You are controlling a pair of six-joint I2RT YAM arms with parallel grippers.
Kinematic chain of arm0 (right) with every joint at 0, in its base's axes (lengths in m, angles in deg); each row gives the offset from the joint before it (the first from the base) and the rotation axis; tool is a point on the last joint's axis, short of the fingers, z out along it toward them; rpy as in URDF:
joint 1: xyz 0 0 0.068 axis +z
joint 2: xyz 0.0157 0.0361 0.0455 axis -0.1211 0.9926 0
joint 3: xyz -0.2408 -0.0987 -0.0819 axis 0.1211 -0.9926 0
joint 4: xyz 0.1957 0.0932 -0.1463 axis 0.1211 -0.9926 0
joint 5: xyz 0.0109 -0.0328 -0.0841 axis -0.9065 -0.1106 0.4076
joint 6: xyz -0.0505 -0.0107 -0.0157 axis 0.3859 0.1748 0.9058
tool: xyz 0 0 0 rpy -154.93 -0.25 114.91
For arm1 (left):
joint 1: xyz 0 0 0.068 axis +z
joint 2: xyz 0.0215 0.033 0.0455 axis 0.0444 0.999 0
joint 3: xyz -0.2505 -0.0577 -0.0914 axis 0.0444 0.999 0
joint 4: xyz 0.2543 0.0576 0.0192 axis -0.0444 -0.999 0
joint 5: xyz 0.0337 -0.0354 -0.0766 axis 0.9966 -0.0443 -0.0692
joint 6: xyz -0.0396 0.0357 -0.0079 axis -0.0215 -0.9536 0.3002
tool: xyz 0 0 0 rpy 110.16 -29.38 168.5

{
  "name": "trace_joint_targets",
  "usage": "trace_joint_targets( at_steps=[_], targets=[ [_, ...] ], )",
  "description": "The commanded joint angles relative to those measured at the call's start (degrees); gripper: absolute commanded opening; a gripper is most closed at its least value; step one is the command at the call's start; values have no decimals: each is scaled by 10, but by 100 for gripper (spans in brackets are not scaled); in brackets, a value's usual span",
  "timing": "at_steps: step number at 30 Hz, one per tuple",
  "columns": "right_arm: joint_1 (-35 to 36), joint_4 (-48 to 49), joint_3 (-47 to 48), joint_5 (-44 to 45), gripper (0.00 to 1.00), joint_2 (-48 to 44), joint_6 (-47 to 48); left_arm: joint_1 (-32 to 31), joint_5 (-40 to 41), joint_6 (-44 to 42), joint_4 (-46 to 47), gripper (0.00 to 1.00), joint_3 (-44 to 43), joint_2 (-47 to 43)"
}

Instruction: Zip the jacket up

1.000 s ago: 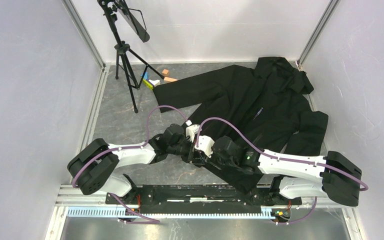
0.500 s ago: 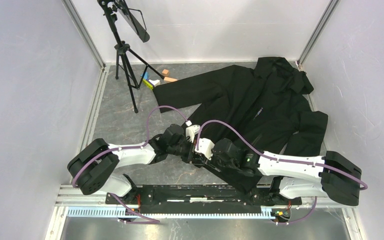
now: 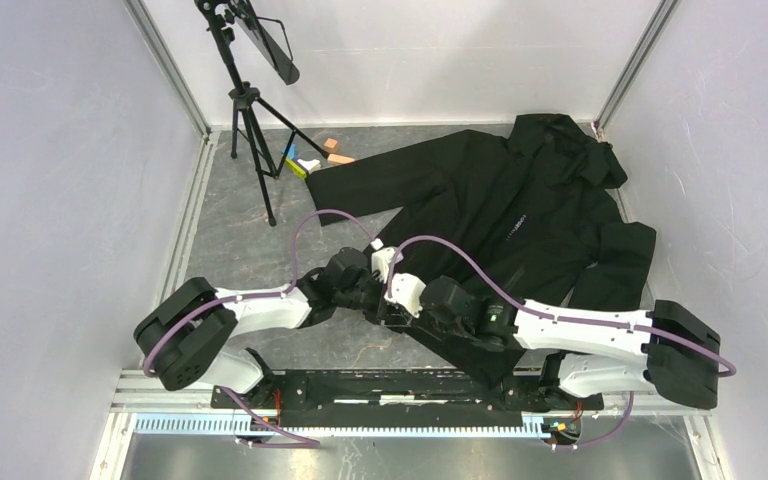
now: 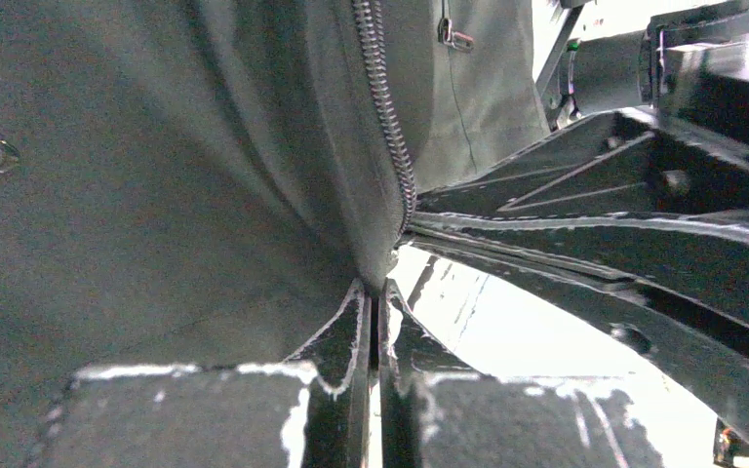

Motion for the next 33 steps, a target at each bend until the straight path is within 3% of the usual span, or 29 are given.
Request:
trace_joint_targets(
  at_steps=[1,8,12,20,27,33],
  targets=[
    [-6,-120,79,132,0,8,-15,-5,11,-1,-32,2,-2,-14],
    [-21,-243,137,232,1,36,0,-17,57,-10,-71,2,-9,-30],
    [-86,-287,158,288,0,43,34,-20,58,-11,-78,2,-5,-45],
    [-225,-225,175,338,0,65,155,-23,54,-14,-87,2,7,-49],
    [-335,-166,267,430,0,182,170,-39,48,-12,-106,2,2,-58],
    [-441,-116,380,473,0,288,258,-47,69,4,-114,2,19,-77]
  ],
)
